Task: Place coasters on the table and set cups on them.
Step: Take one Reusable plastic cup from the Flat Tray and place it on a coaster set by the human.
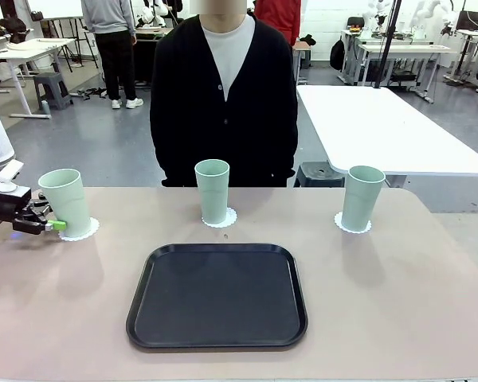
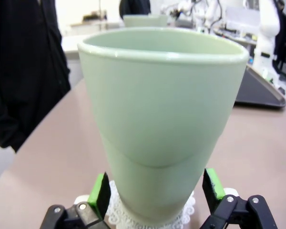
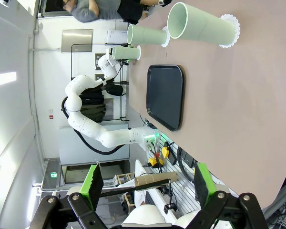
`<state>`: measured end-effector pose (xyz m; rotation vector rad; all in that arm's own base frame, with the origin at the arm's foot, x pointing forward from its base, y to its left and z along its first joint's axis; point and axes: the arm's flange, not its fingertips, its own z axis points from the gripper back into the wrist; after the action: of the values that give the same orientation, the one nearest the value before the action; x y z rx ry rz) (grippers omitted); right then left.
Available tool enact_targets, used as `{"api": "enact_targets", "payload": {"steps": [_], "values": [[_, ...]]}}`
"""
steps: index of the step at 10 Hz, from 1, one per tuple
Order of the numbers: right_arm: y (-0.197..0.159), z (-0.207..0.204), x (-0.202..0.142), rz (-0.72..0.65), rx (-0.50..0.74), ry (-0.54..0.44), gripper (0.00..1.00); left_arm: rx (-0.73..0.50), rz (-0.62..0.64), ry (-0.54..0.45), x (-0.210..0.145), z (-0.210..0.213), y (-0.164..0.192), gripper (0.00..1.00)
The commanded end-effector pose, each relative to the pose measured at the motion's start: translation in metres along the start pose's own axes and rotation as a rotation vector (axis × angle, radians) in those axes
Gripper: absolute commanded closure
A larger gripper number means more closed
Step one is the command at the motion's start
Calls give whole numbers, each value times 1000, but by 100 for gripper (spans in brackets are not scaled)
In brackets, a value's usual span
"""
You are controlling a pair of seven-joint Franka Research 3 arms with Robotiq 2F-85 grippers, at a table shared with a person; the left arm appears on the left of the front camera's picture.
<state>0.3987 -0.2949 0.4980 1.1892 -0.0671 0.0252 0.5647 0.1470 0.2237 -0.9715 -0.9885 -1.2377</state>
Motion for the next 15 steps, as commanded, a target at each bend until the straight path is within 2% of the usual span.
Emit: {"api": "enact_targets", "payload": {"steps": [1, 3, 5, 8, 9, 10, 11, 12, 14, 15], "values": [[2, 0, 0, -2, 9, -1, 0, 2, -4, 72, 9, 9, -1, 0], [2, 0, 0, -2, 9, -1, 0, 42, -10, 165, 18, 33, -7, 0], [2, 0, 0, -2, 9, -1, 0, 116, -34, 263, 45, 69, -21, 0], [2, 0, 0, -2, 9, -1, 0, 226, -59, 542, 120, 114, -75, 0], [2, 0, 0, -2, 9, -1, 0, 221, -58, 644, 152, 110, -102, 0], [2, 0, 0, -2, 9, -1, 0, 296, -53, 701, 185, 96, -130, 0], [2, 0, 0, -2, 9, -1, 0, 325, 12, 740, 217, 79, -164, 0], [2, 0, 0, -2, 9, -1, 0, 350, 140, 819, 243, 69, -179, 0], [2, 0, 0, -2, 9, -1, 0, 367, 314, 922, 274, 48, -186, 0], [2, 0, 0, -2, 9, -1, 0, 437, 375, 965, 281, 34, -190, 0]]}}
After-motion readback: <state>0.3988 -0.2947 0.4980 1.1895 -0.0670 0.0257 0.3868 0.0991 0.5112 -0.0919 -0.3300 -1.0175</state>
